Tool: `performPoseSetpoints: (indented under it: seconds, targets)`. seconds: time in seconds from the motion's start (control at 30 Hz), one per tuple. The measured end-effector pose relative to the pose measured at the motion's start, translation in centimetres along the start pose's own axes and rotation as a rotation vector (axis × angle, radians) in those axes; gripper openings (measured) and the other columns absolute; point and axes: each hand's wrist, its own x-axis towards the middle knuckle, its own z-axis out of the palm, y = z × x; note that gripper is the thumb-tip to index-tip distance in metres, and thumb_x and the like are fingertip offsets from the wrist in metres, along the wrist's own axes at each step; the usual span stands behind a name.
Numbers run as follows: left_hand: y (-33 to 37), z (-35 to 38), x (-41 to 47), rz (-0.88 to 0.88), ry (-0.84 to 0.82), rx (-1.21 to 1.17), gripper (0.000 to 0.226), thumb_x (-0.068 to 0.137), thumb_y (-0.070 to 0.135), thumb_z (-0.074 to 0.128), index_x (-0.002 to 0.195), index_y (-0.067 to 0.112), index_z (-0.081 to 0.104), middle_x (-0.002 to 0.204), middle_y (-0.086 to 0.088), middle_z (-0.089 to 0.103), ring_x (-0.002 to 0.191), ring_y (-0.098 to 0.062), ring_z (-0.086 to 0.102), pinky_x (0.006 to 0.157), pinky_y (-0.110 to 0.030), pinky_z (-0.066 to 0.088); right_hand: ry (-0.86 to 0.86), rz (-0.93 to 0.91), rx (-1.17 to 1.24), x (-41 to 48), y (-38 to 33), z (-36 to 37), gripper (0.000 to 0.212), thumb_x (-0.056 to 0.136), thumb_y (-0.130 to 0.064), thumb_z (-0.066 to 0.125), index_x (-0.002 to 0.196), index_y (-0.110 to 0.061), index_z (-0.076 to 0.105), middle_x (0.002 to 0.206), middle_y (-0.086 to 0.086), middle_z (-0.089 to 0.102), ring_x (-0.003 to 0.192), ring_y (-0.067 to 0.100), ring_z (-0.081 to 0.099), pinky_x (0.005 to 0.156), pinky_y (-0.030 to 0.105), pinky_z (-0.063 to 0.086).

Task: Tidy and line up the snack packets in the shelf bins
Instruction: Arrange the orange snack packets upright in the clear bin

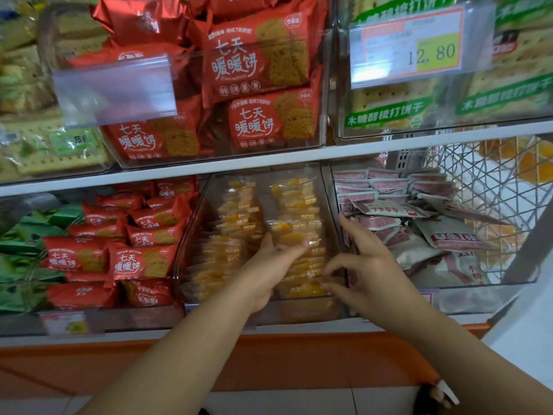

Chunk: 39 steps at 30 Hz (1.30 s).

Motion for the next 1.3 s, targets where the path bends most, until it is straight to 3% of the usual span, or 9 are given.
performPoseSetpoints:
  seconds: [0.17, 0.43, 0.53, 0.6, 0.73, 0.83, 1.0, 1.17, 1.3]
  targets:
    - [0.0, 0.5, 0.6, -0.016, -0.037, -0.070, 0.107, 0.068, 0.069, 0.063, 0.149, 0.043, -0.002, 0.159, 0.006, 0.013, 0.144, -0.022, 0.018, 0.115, -0.054, 0.016, 0.055, -0.099, -0.104, 0.5, -0.7, 0.8, 0.009, 0.071, -0.032, 0.077, 0.071, -0.030, 0.068, 0.146, 0.007, 0.041, 0.139, 0.029, 0.027, 0.107, 0.057, 0.026]
    - [0.1, -0.3, 0.2, 0.025, -0.059, -0.034, 0.061, 0.092, 0.050, 0.050, 0.144, 0.043, 0.020, 0.131, 0.011, 0.047, 0.122, -0.014, 0.045, 0.101, -0.040, 0.040, -0.051, -0.111, -0.267, 1.2, -0.8, 1.4, 0.020, 0.059, -0.030, 0.085, 0.058, -0.036, 0.066, 0.135, 0.000, 0.054, 0.136, 0.032, 0.032, 0.105, 0.061, 0.024]
    - [0.0, -0.8, 0.8, -0.029, -0.052, 0.015, 0.116, 0.065, 0.062, 0.070, 0.149, 0.037, -0.007, 0.155, 0.003, 0.024, 0.137, -0.022, 0.033, 0.110, -0.049, 0.031, -0.058, -0.119, -0.213, 0.9, -0.5, 1.1, 0.006, 0.068, -0.041, 0.072, 0.069, -0.037, 0.067, 0.135, -0.005, 0.053, 0.140, 0.027, 0.026, 0.109, 0.060, 0.019]
    - [0.1, -0.8, 1.4, -0.043, -0.022, 0.050, 0.136, 0.049, 0.064, 0.074, 0.146, 0.037, -0.018, 0.157, 0.000, 0.021, 0.138, -0.024, 0.032, 0.110, -0.051, 0.031, -0.034, -0.096, -0.124, 0.8, -0.3, 0.9, 0.022, 0.073, -0.052, 0.060, 0.087, -0.038, 0.068, 0.139, -0.008, 0.047, 0.142, 0.022, 0.022, 0.112, 0.053, 0.014]
    - [0.4, 0.0, 2.0, -0.006, 0.117, 0.144, 0.115, 0.069, 0.053, 0.074, 0.149, 0.037, -0.006, 0.157, -0.003, 0.012, 0.140, -0.026, 0.025, 0.112, -0.047, 0.029, 0.067, 0.018, 0.022, 1.2, 0.4, 0.4, 0.052, 0.076, -0.057, 0.054, 0.123, -0.034, 0.056, 0.141, -0.009, 0.041, 0.138, 0.017, 0.029, 0.111, 0.038, 0.024]
    - [0.1, 0.4, 2.2, 0.049, 0.144, 0.118, 0.106, 0.077, 0.041, 0.074, 0.150, 0.033, -0.003, 0.154, -0.002, 0.022, 0.136, -0.023, 0.031, 0.112, -0.044, 0.031, 0.077, 0.037, 0.016, 1.5, 1.1, 0.3, 0.058, 0.079, -0.056, 0.050, 0.129, -0.027, 0.053, 0.137, -0.014, 0.041, 0.136, 0.014, 0.030, 0.109, 0.033, 0.023]
    - [0.1, 0.4, 1.8, 0.068, 0.158, 0.143, 0.124, 0.057, 0.055, 0.077, 0.147, 0.039, -0.005, 0.151, 0.000, 0.029, 0.134, -0.021, 0.036, 0.111, -0.043, 0.032, 0.133, 0.046, -0.052, 4.3, 1.4, -1.1, 0.034, 0.088, -0.029, 0.061, 0.120, -0.017, 0.063, 0.118, 0.000, 0.065, 0.130, 0.024, 0.038, 0.107, 0.043, 0.030]
    - [-0.3, 0.1, 1.8, 0.112, 0.140, 0.175, 0.093, 0.079, 0.040, 0.073, 0.148, 0.030, 0.011, 0.141, -0.001, 0.040, 0.115, -0.014, 0.049, 0.083, -0.018, 0.041, -0.248, 0.122, -0.383, 10.6, 1.6, -3.3, 0.028, 0.091, -0.034, 0.055, 0.117, -0.032, 0.063, 0.125, -0.005, 0.060, 0.138, 0.021, 0.025, 0.115, 0.049, 0.011]
    - [0.2, 0.2, 1.2, 0.116, 0.126, 0.206, 0.080, 0.084, 0.035, 0.069, 0.143, 0.027, 0.017, 0.117, 0.012, 0.049, 0.088, 0.001, 0.048, 0.060, -0.006, 0.035, -0.524, 0.109, -0.460, 14.5, 1.0, -3.4, 0.022, 0.086, -0.031, 0.060, 0.107, -0.032, 0.064, 0.115, -0.006, 0.062, 0.125, 0.019, 0.042, 0.111, 0.044, 0.017]
